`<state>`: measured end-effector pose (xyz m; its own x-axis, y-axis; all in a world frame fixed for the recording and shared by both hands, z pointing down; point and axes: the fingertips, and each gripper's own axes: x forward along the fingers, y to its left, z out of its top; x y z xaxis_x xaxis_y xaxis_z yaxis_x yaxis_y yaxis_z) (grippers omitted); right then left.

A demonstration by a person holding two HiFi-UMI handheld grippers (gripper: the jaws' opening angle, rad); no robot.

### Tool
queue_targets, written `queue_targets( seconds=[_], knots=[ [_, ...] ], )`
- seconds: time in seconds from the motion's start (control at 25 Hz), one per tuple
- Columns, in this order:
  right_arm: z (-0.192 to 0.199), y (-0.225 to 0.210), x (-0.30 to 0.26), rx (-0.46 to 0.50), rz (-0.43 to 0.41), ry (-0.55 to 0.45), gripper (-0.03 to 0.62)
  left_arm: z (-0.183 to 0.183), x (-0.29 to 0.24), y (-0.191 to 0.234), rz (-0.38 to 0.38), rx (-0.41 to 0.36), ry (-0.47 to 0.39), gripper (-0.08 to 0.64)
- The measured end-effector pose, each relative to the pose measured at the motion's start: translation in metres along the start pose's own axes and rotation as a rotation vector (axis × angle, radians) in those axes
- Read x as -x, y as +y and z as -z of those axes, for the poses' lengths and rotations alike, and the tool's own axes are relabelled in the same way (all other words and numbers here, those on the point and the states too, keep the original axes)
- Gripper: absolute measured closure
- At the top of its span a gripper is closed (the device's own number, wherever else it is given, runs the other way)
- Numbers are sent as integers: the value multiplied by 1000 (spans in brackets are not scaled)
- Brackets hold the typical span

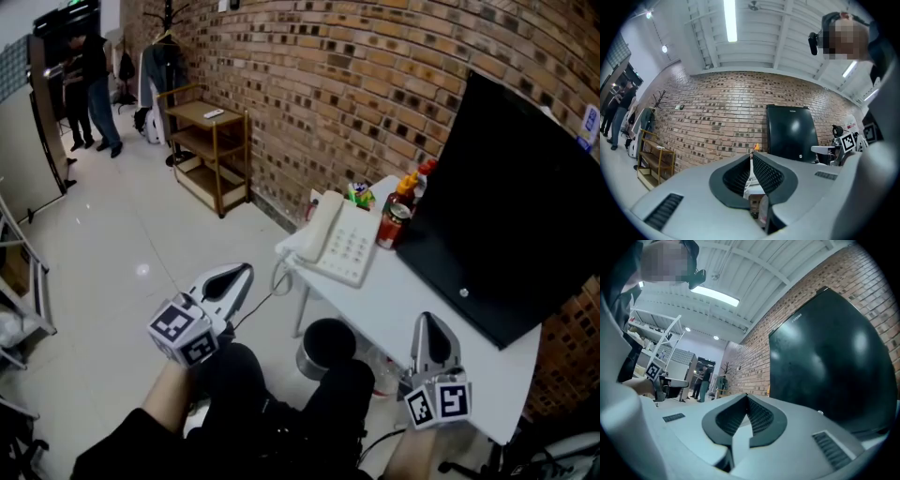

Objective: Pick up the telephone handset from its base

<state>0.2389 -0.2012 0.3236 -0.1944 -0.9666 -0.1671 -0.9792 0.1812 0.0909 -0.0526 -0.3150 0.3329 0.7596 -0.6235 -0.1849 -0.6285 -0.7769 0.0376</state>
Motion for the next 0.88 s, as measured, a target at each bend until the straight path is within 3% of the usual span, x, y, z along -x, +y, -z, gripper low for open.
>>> queue_targets(
  seconds=[0.36,0.56,0.68,0.88],
  knots=[
    [14,-23,-36,23,-7,56,583,-2,-45,-2,12,2,7,541],
    [17,-27,-55,34,-6,87,583,5,-79,11,-65,37,60,541],
    [20,-30,-66,36,-18,87,583,6,-105,16,-67,72,89,541],
    [23,-34,-78,29,-20,91,583,-4,-140,20,-86,97,67,541]
  ],
)
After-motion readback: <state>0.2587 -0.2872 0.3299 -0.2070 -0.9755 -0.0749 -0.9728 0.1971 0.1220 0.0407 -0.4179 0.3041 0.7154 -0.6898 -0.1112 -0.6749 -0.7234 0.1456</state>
